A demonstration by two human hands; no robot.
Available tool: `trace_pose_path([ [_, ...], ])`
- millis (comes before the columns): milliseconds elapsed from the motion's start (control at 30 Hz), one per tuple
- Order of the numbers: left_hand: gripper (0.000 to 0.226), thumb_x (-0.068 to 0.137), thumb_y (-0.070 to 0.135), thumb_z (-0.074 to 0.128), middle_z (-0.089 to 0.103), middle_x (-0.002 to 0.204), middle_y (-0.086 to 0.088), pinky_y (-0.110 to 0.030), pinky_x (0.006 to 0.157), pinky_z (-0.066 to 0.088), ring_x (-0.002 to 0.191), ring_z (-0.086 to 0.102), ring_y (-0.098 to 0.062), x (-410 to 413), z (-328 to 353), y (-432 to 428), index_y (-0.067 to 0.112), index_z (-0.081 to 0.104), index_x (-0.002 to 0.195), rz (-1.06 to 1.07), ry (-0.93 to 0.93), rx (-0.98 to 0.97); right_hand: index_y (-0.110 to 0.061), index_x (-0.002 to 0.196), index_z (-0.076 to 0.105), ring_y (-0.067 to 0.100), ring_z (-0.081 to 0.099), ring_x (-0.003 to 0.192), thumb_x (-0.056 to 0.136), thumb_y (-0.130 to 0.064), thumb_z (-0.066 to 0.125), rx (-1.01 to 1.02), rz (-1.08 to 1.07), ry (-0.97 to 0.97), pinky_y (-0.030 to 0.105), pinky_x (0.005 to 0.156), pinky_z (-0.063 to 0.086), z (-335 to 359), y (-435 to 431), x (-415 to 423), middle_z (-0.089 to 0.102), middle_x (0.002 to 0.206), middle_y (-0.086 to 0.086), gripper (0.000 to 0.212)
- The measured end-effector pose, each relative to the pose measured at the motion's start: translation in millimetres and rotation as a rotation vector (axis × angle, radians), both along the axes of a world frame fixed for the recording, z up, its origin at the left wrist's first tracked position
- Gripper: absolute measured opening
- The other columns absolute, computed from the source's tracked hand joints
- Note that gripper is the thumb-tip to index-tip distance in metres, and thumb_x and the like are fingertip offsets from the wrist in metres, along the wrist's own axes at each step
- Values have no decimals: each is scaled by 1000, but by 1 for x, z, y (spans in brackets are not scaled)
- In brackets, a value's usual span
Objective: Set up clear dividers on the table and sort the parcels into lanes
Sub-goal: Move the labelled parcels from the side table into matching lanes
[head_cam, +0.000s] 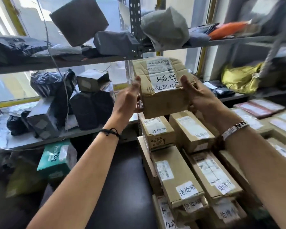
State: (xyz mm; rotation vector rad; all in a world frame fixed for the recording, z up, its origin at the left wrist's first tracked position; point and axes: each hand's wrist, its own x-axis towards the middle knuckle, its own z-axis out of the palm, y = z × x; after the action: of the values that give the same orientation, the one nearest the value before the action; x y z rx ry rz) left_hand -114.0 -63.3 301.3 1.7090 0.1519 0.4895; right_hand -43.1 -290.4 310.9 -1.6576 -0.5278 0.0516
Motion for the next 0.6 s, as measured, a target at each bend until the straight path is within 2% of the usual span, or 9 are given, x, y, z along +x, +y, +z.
trace_pose_path([
  [167, 64, 92, 75, 50, 80, 112, 8, -56, 98, 58, 108, 74, -21, 43, -7, -56, 25, 77, 122, -86, 25, -19, -37, 132, 61, 6, 70, 75, 96, -69, 52, -32, -78, 16, 18, 47, 48, -3, -59, 30, 73, 98, -14, 48],
  [267, 60, 88, 74, 53, 81, 106, 8, -54, 98, 59, 102, 77, -19, 67, -11, -82, 26, 81, 112, -69, 42, -45, -43, 122, 61, -2, 72, 71, 95, -71, 51, -52, -83, 47, 18, 48, 50, -8, -85, 52, 77, 93, -20, 40],
  [367, 65, 84, 76, 54, 81, 104, 4, -54, 99, 58, 102, 76, -24, 88, -24, -111, 24, 81, 112, -41, 93, -37, -37, 121, 61, -6, 70, 63, 99, -68, 49, -75, -104, 87, 16, 44, 48, -20, -113, 74, 74, 77, -27, 39],
  [434, 60, 84, 75, 54, 82, 101, 0, -56, 93, 61, 96, 77, -26, 97, -31, -125, 27, 83, 104, -41, 123, -51, -35, 118, 61, -5, 70, 62, 98, -68, 50, -82, -106, 105, 16, 44, 49, -26, -125, 88, 73, 73, -26, 40],
  [500, 63, 83, 75, 55, 81, 102, -8, -61, 94, 59, 98, 77, -31, 105, -34, -132, 21, 83, 100, -16, 147, -71, -37, 108, 62, -5, 70, 62, 97, -68, 51, -98, -93, 114, 18, 45, 50, -31, -131, 101, 74, 76, -24, 35],
  [600, 55, 90, 69, 55, 82, 101, 4, -58, 92, 61, 97, 78, -23, 116, -42, -136, 22, 83, 99, 14, 166, -97, -39, 110, 63, -2, 72, 64, 96, -70, 54, -110, -57, 142, 21, 47, 52, -43, -135, 119, 74, 92, -14, 35],
])
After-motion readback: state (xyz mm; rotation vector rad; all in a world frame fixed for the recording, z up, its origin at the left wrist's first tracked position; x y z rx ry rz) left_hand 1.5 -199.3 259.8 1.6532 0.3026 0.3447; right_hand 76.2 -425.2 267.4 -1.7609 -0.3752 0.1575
